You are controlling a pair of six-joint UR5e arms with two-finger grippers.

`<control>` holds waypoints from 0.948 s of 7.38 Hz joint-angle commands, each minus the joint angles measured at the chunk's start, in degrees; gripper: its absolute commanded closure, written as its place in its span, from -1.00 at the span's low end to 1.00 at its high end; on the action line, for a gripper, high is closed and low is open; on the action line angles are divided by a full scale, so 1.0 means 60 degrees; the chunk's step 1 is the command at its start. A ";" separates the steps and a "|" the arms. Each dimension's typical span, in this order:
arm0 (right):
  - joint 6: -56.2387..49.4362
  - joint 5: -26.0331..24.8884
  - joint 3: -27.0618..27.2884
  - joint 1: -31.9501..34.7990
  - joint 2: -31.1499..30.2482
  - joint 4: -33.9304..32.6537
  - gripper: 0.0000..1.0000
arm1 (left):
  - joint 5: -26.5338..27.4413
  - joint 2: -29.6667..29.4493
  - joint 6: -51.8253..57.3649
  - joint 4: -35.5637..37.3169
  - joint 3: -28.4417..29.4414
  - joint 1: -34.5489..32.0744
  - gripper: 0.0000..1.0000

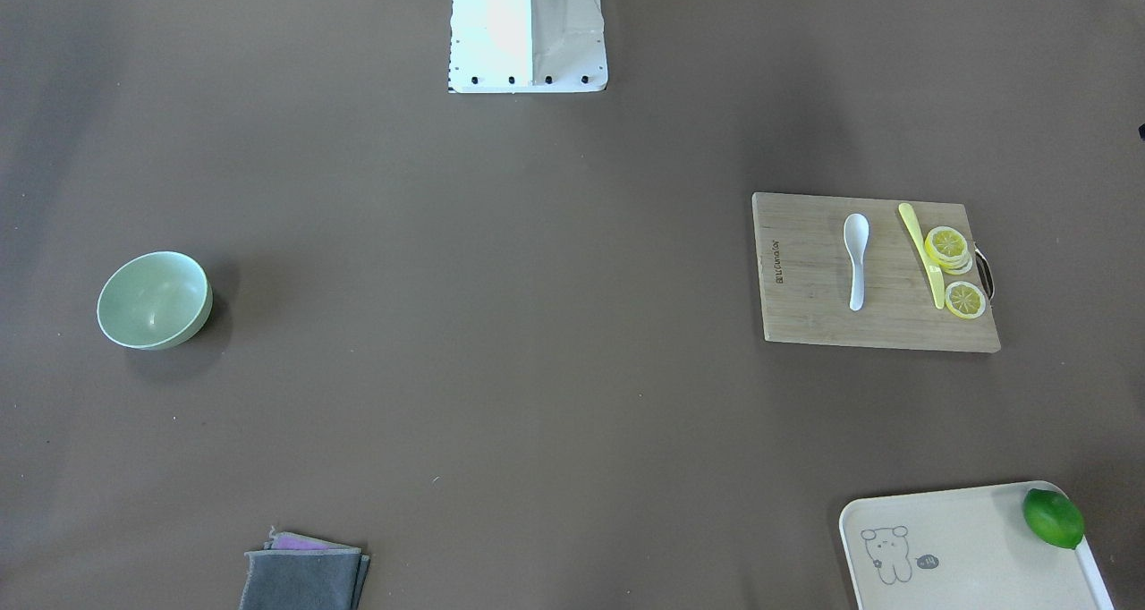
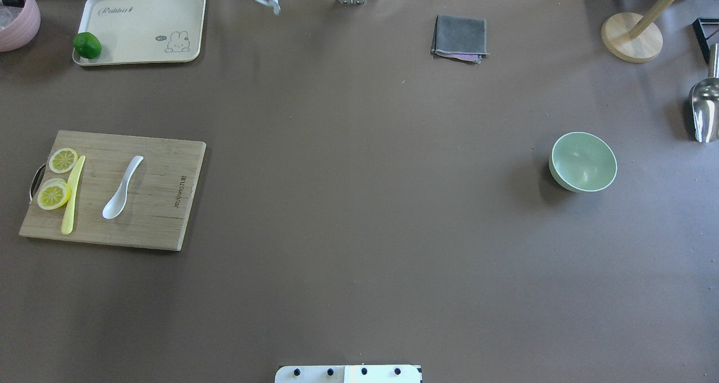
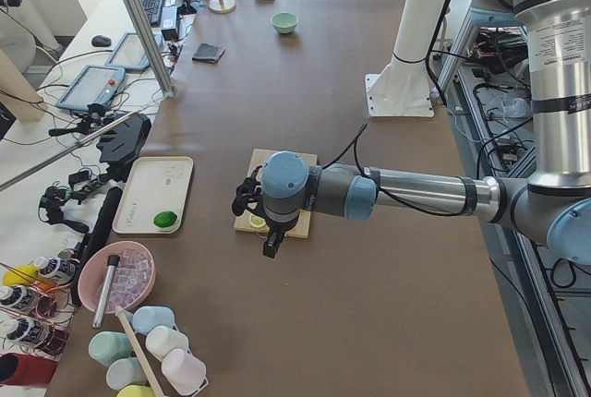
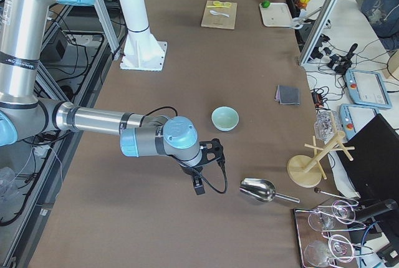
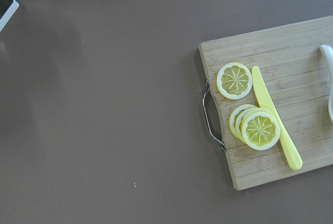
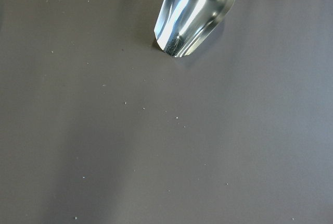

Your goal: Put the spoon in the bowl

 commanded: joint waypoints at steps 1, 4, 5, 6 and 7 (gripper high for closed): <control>0.0017 0.0067 0.0000 0.0000 0.0004 0.0000 -1.00 | 0.0088 0.0025 0.0000 0.0016 -0.0148 -0.0022 -0.96; 0.0032 0.0068 0.0015 -0.0014 0.0062 0.0014 -1.00 | 0.0118 -0.0004 -0.0102 -0.0013 -0.0062 -0.0022 -0.96; -0.0055 0.0126 0.0073 -0.0015 0.0048 0.0029 -1.00 | 0.0147 0.0098 -0.0103 -0.0028 -0.0091 -0.0051 -0.96; -0.0042 0.0141 0.0001 -0.0015 0.0033 0.0102 -1.00 | 0.0046 0.0128 -0.0103 0.0001 -0.0105 -0.0051 -0.96; -0.0027 0.0155 0.0000 -0.0015 0.0033 0.0146 -1.00 | 0.0103 0.0084 -0.0117 -0.0028 -0.0048 -0.0051 -0.96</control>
